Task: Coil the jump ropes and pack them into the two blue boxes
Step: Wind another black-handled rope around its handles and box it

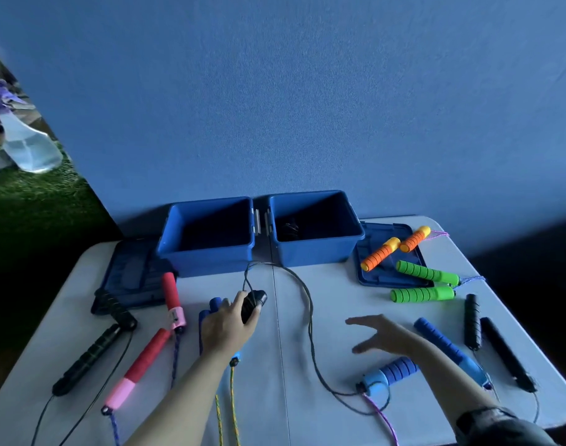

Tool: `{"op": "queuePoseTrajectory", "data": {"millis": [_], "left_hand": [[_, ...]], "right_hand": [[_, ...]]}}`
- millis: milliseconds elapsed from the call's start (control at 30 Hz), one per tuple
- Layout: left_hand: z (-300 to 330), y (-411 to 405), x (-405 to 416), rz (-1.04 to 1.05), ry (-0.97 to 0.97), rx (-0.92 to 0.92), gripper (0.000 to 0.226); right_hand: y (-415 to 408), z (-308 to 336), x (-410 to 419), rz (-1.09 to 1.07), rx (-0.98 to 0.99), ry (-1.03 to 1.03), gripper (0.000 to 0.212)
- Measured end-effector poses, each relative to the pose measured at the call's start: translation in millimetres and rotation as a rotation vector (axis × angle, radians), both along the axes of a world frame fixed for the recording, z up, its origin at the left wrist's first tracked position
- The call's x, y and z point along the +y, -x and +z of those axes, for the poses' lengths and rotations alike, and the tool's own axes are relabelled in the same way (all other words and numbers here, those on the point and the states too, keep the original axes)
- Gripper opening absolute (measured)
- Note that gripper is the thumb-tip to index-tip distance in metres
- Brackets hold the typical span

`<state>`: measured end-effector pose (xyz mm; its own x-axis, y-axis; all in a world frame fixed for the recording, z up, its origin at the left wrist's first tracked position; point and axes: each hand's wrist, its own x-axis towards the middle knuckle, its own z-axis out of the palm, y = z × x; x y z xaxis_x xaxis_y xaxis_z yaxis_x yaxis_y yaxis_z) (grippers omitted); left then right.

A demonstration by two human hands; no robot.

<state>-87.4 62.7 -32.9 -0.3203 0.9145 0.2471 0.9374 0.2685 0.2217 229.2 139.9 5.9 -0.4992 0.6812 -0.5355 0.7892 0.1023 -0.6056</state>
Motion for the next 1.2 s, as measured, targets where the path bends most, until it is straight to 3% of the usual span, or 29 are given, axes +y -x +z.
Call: {"op": "queuePoseTrajectory", "data": {"millis": [100,200,367,467,700,833,1000,1067,1200], "left_hand": [[11,-7,-2,-0.121,-0.008,-0.025,0.039],[23,-14,-2,-0.273,-0.055,-0.071,0.035],[45,-25,3,-0.381,-0.145,-0.149,0.04],[53,-17,3,-0.358,-0.183,-0.182,0.038],[60,-4,-6,-0.467,-0.14,-0.19,0.046],[64,-4,-8,-0.48,-0.179,-0.256,0.045],[76,-13,-3,-0.43,-0.202,-0.467,0.04],[83,-22,1,-0.404,-0.249,-0.462,0.039],[90,-27,16,-0.21,-0.343,-0.45,0.048]], "right_hand": [[26,-5,4,-0.043,0.014,-0.261,0.06],[67,4,9,0.01,0.181,-0.452,0.053],[116,9,8,0.025,0.407,-0.467,0.076],[126,6,12,-0.008,0.497,-0.455,0.076],[121,18,28,0.249,0.315,-0.485,0.095],[121,19,37,0.352,0.22,-0.378,0.093],[124,15,27,-0.004,0.472,-0.248,0.037],[133,15,18,-0.116,0.458,-0.171,0.021],[151,13,-7,-0.175,0.47,0.092,0.03]]}}
